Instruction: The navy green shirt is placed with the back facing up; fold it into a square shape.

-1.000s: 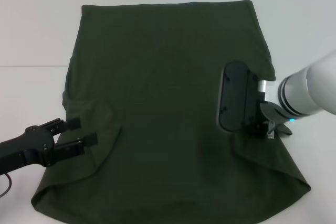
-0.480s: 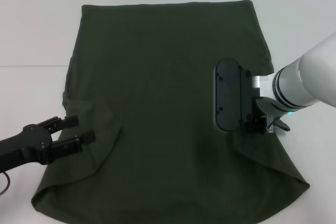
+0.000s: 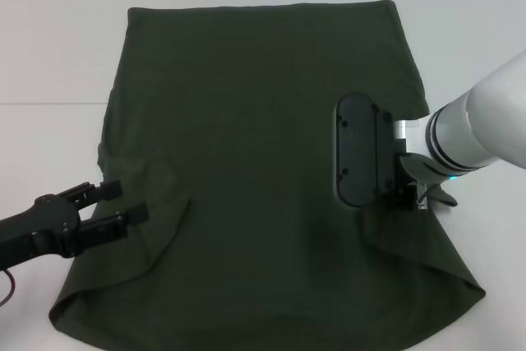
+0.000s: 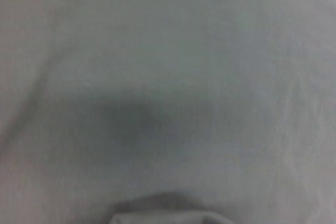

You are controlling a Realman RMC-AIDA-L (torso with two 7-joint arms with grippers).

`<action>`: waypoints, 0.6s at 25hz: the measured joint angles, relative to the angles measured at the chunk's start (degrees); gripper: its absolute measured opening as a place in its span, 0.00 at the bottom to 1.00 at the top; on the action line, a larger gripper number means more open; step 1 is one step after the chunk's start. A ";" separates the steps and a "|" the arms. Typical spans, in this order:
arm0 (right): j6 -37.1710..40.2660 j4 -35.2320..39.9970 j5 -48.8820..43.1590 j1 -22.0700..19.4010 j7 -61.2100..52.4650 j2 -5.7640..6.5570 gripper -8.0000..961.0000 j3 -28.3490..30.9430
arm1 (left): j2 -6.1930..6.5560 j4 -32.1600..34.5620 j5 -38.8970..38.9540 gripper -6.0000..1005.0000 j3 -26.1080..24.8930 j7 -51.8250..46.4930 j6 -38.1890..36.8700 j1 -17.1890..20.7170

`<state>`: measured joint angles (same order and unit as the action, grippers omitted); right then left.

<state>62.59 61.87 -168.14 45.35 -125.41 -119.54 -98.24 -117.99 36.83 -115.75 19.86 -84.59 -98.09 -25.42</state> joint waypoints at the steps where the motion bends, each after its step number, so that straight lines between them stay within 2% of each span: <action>1: 0.00 0.01 0.01 0.00 -0.22 0.00 0.16 0.01 | 0.01 0.00 0.00 0.87 0.01 -0.22 -0.11 0.05; 9: 0.90 -0.24 -0.02 0.60 -1.46 0.01 0.31 -0.29 | 0.11 0.00 0.00 0.87 0.18 -0.98 -0.51 0.53; 15: 4.50 -0.28 -0.03 1.37 -2.80 0.01 0.45 -0.02 | 0.24 -0.05 -0.09 0.87 0.12 -1.23 -1.39 0.55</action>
<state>67.08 61.59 -168.17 46.73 -128.20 -119.52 -98.26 -117.75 36.78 -115.84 19.98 -85.83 -99.48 -24.87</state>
